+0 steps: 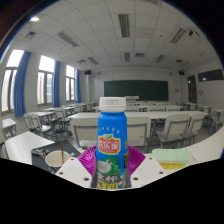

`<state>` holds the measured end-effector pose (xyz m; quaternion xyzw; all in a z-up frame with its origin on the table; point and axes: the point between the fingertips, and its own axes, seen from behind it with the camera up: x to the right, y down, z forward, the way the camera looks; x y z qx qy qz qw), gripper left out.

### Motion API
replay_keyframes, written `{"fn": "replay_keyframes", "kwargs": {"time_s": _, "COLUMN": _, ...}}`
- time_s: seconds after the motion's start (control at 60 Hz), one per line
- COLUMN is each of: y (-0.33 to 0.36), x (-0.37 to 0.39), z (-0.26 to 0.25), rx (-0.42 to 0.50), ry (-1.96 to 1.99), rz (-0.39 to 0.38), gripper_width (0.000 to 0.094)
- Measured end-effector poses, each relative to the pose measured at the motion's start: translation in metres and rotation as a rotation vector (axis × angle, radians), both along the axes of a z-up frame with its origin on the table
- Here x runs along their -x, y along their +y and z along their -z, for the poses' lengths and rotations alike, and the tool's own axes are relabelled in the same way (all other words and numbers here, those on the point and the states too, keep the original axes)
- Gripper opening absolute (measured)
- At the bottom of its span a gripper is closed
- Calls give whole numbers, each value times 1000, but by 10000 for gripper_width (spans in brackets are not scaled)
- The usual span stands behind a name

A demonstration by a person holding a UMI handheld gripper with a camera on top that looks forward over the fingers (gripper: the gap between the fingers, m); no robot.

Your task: Pour water

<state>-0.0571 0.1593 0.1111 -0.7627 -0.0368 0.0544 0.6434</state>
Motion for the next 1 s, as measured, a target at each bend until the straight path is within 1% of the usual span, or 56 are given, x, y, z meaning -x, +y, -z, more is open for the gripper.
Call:
{"fn": "replay_keyframes", "kwargs": {"time_s": 0.05, "y": 11, "x": 12, "z": 10, "rx": 21, "ry": 35, "rz": -13, "gripper_width": 377}}
{"fn": "replay_keyframes", "kwargs": {"time_s": 0.117, "y": 25, "x": 16, "z": 19, "rx": 10, "ry": 18, "rz": -26, "gripper_width": 377}}
{"fn": "replay_keyframes", "kwargs": {"time_s": 0.133, "y": 24, "x": 11, "z": 22, "rx": 9, "ry": 5, "rz": -24, "gripper_width": 376}}
{"fn": "replay_keyframes", "kwargs": {"time_s": 0.15, "y": 9, "x": 18, "z": 38, "rx": 6, "ry": -6, "rz": -14, "gripper_width": 376}}
{"fn": "replay_keyframes", "kwargs": {"time_s": 0.167, "y": 17, "x": 2, "z": 34, "rx": 15, "ry": -23, "rz": -14, "gripper_width": 379}}
{"fn": "replay_keyframes", "kwargs": {"time_s": 0.183, "y": 20, "x": 2, "z": 28, "rx": -7, "ry": -25, "rz": -16, "gripper_width": 378}}
{"fn": "replay_keyframes", "kwargs": {"time_s": 0.2, "y": 22, "x": 1, "z": 28, "rx": -10, "ry": -33, "rz": -16, "gripper_width": 377}}
{"fn": "replay_keyframes", "kwargs": {"time_s": 0.283, "y": 25, "x": 1, "z": 26, "rx": -2, "ry": -55, "rz": -26, "gripper_width": 378}}
{"fn": "replay_keyframes", "kwargs": {"time_s": 0.3, "y": 35, "x": 20, "z": 33, "rx": -3, "ry": -54, "rz": -23, "gripper_width": 377}}
{"fn": "replay_keyframes", "kwargs": {"time_s": 0.317, "y": 17, "x": 5, "z": 32, "rx": -2, "ry": -52, "rz": -25, "gripper_width": 382}}
{"fn": "replay_keyframes", "kwargs": {"time_s": 0.35, "y": 14, "x": 1, "z": 30, "rx": -2, "ry": -47, "rz": -28, "gripper_width": 411}}
{"fn": "replay_keyframes", "kwargs": {"time_s": 0.417, "y": 10, "x": -2, "z": 30, "rx": 22, "ry": -65, "rz": -46, "gripper_width": 524}}
{"fn": "replay_keyframes", "kwargs": {"time_s": 0.45, "y": 17, "x": 6, "z": 31, "rx": 48, "ry": -86, "rz": -57, "gripper_width": 602}}
{"fn": "replay_keyframes", "kwargs": {"time_s": 0.467, "y": 28, "x": 15, "z": 34, "rx": 62, "ry": -101, "rz": -66, "gripper_width": 671}}
{"fn": "replay_keyframes", "kwargs": {"time_s": 0.5, "y": 9, "x": 1, "z": 33, "rx": 78, "ry": -120, "rz": -70, "gripper_width": 860}}
{"fn": "replay_keyframes", "kwargs": {"time_s": 0.55, "y": -3, "x": -11, "z": 22, "rx": 63, "ry": -101, "rz": -36, "gripper_width": 816}}
{"fn": "replay_keyframes", "kwargs": {"time_s": 0.583, "y": 5, "x": -13, "z": 15, "rx": 51, "ry": -83, "rz": -22, "gripper_width": 834}}
{"fn": "replay_keyframes", "kwargs": {"time_s": 0.6, "y": -7, "x": -15, "z": 15, "rx": 49, "ry": -74, "rz": -21, "gripper_width": 843}}
{"fn": "replay_keyframes", "kwargs": {"time_s": 0.75, "y": -60, "x": -2, "z": 18, "rx": 89, "ry": -32, "rz": -69, "gripper_width": 841}}
{"fn": "replay_keyframes", "kwargs": {"time_s": 0.817, "y": -89, "x": 3, "z": 22, "rx": 75, "ry": -26, "rz": -84, "gripper_width": 842}}
{"fn": "replay_keyframes", "kwargs": {"time_s": 0.917, "y": -107, "x": 7, "z": 22, "rx": 71, "ry": 3, "rz": -46, "gripper_width": 844}}
{"fn": "replay_keyframes", "kwargs": {"time_s": 1.0, "y": -125, "x": 11, "z": 26, "rx": 44, "ry": 43, "rz": -26, "gripper_width": 842}}
